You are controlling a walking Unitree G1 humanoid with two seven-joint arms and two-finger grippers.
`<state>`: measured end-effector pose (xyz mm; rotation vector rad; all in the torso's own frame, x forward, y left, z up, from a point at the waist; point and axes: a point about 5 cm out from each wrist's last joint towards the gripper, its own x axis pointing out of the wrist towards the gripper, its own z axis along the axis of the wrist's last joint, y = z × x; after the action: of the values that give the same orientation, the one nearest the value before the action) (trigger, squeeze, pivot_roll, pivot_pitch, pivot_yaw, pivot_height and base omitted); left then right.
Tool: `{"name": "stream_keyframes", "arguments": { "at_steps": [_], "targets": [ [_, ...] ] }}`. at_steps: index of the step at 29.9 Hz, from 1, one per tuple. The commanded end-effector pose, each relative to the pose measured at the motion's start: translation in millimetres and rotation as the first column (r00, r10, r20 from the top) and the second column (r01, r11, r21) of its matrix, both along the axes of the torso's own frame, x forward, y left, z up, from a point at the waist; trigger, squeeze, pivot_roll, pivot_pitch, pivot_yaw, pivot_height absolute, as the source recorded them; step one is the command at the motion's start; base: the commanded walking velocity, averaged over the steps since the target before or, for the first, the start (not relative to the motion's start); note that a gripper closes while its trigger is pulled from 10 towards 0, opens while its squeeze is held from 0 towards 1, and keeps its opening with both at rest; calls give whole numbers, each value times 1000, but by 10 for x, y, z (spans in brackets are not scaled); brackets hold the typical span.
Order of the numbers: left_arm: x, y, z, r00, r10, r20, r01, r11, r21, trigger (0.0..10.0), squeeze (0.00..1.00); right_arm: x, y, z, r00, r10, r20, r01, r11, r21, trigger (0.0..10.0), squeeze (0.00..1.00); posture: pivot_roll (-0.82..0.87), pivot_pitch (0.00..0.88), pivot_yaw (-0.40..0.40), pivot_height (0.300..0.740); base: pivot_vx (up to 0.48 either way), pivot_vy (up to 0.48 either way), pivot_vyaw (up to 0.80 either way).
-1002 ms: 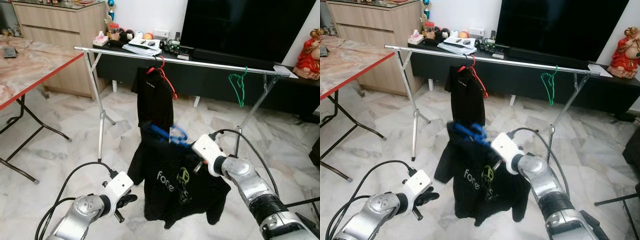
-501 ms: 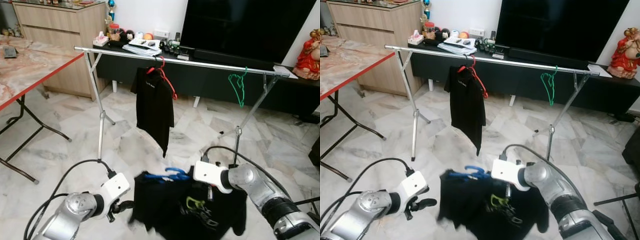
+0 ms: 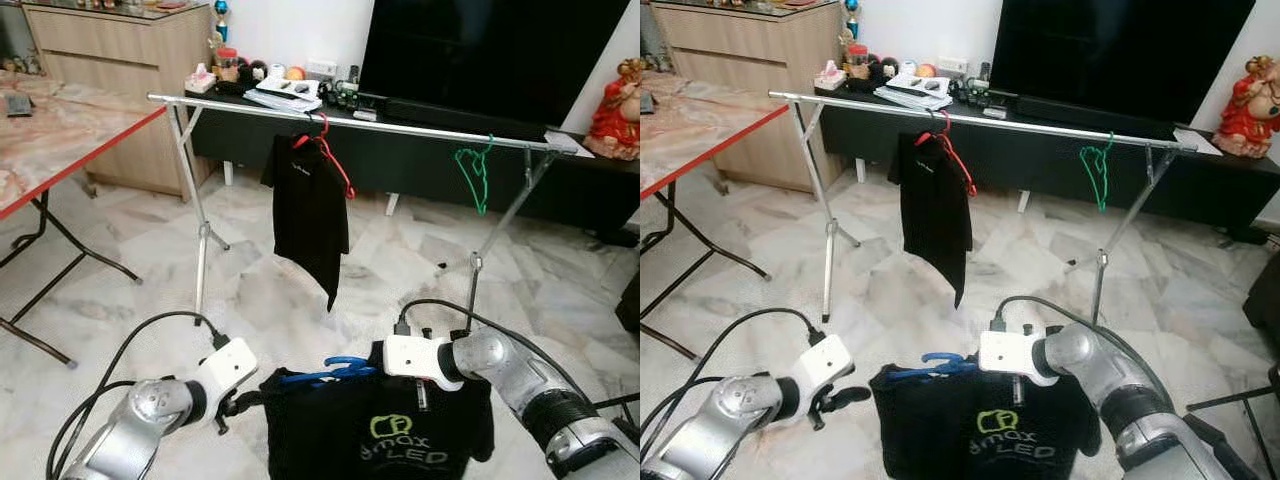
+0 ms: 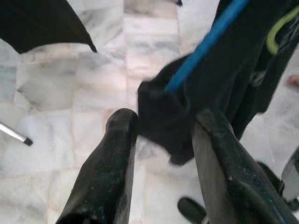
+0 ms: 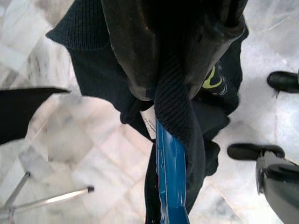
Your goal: Hang hanger
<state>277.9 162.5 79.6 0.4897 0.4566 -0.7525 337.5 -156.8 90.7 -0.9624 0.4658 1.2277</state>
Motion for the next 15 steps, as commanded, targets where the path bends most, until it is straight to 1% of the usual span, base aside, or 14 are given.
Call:
{"name": "stream_keyframes", "arguments": {
  "at_steps": [1, 3, 5, 8, 12, 15],
  "targets": [
    [36, -40, 21, 1000, 22, 8, -22, 1000, -13, 10000, 0, 81, 41, 169, 998, 2, 65, -5, 999, 49, 10000, 0, 173, 0, -118, 740, 0, 0, 0],
    [63, -60, 10, 998, 54, 12, -54, 998, -29, 10000, 0, 72, 76, 172, 998, 14, 59, -18, 998, 67, 10000, 0, 173, 0, -118, 740, 0, 0, 0],
    [68, -72, 13, 998, 58, 19, -57, 998, -37, 10000, 0, 66, 83, 168, 998, 21, 56, -24, 997, 69, 10000, 0, 170, 0, -118, 740, 0, 0, 0],
    [66, -82, 4, 998, 62, 17, -61, 997, -37, 10000, 0, 59, 95, 155, 998, 25, 56, -29, 997, 69, 10000, 0, 172, 0, -120, 740, 0, 0, 0],
    [107, -76, -31, 991, 129, 22, -128, 991, -25, 10000, 0, 54, 135, 157, 998, 37, 59, -41, 996, 80, 10000, 0, 172, 0, -121, 740, 0, 0, 0],
    [129, -81, -34, 988, 150, 27, -150, 989, -21, 10000, 0, 62, 158, 174, 997, 39, 64, -45, 995, 87, 10000, 0, 170, 0, -121, 740, 0, 0, 0]
  ]
}}
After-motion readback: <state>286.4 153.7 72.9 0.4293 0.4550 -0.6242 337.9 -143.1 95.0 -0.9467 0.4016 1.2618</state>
